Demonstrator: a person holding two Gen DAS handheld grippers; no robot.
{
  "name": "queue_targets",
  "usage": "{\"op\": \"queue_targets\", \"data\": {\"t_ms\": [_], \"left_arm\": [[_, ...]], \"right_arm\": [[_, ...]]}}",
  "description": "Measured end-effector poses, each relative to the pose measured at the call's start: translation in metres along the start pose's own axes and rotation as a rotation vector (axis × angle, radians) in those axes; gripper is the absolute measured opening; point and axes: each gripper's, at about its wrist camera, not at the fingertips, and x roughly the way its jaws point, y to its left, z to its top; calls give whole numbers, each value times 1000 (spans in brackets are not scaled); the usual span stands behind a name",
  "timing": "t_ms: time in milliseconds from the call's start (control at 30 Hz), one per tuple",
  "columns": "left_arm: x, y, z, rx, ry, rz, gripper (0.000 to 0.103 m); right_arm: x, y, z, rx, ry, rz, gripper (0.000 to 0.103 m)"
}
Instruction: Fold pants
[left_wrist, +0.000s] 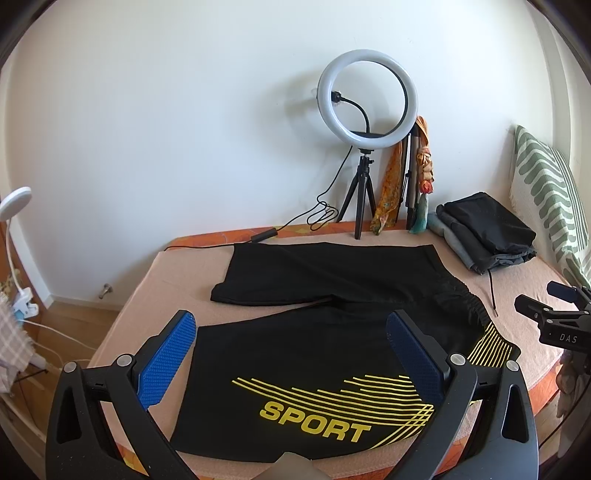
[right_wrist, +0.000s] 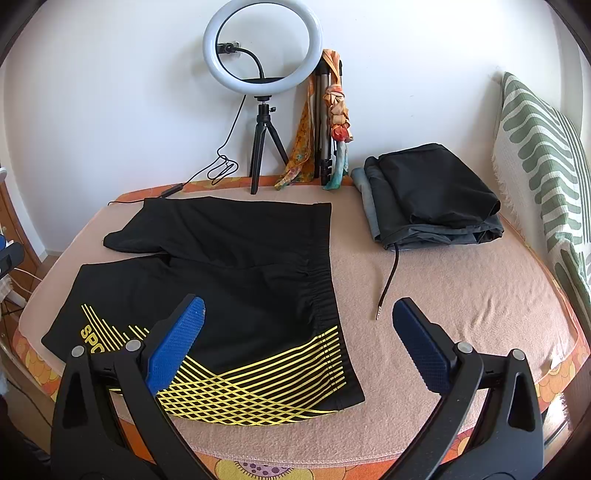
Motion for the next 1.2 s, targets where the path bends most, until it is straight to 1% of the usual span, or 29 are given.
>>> {"op": "queue_targets", "data": {"t_ms": [967, 1200], "left_arm": [[2, -1, -2, 0, 10, 4, 103], [10, 11, -2, 2, 25, 1, 103]], "right_arm": [[1, -1, 0, 1, 1, 1, 103], [4, -2, 3, 10, -5, 17, 103]]}}
